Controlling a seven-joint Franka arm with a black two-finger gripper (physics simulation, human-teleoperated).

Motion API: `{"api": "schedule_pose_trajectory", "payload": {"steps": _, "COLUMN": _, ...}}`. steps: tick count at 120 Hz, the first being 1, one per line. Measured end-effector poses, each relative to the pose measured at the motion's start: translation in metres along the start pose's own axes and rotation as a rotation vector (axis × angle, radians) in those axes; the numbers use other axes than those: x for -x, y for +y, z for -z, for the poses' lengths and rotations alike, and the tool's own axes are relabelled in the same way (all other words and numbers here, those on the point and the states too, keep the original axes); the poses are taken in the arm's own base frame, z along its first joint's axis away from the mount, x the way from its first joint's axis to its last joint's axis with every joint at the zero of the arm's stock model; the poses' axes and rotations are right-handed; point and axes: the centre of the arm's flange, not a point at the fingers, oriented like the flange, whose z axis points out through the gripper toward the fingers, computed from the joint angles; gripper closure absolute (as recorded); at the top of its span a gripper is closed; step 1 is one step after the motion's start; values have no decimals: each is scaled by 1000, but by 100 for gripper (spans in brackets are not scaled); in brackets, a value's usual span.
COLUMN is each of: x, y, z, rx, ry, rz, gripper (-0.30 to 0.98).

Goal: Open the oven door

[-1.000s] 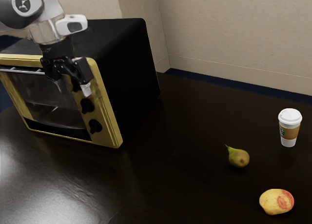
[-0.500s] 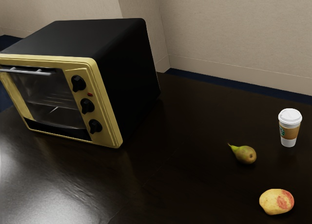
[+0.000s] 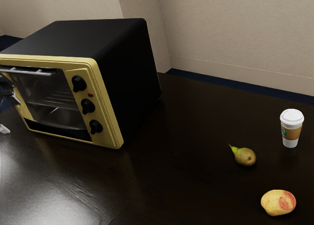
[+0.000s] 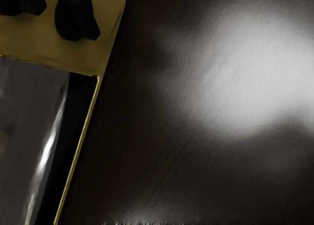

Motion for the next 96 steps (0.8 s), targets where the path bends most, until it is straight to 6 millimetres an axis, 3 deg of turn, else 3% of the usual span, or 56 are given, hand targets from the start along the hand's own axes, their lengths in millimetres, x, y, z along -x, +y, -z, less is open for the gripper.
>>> {"api": "schedule_pose_trajectory", "payload": {"steps": 8, "x": 13, "y": -16, "z": 7, "rx": -10, "ry": -13, "rz": 9, "gripper": 0}}
{"api": "schedule_pose_trajectory", "payload": {"steps": 19, "x": 16, "y": -42, "z": 10, "rx": 11, "ry": -26, "rz": 2, "gripper": 0}}
{"api": "schedule_pose_trajectory", "payload": {"steps": 29, "x": 25, "y": -53, "z": 16, "rx": 20, "ry": -26, "rz": -5, "gripper": 0}}
{"api": "schedule_pose_trajectory", "payload": {"steps": 41, "x": 37, "y": -65, "z": 7, "rx": 56, "ry": -22, "rz": -18, "gripper": 0}}
{"api": "schedule_pose_trajectory", "payload": {"steps": 81, "x": -3, "y": -105, "z": -14, "rx": 96, "ry": 3, "rz": -181, "gripper": 0}}
{"api": "schedule_pose_trajectory", "payload": {"steps": 96, "x": -2, "y": -108, "z": -10, "rx": 98, "ry": -9, "rz": -204, "gripper": 0}}
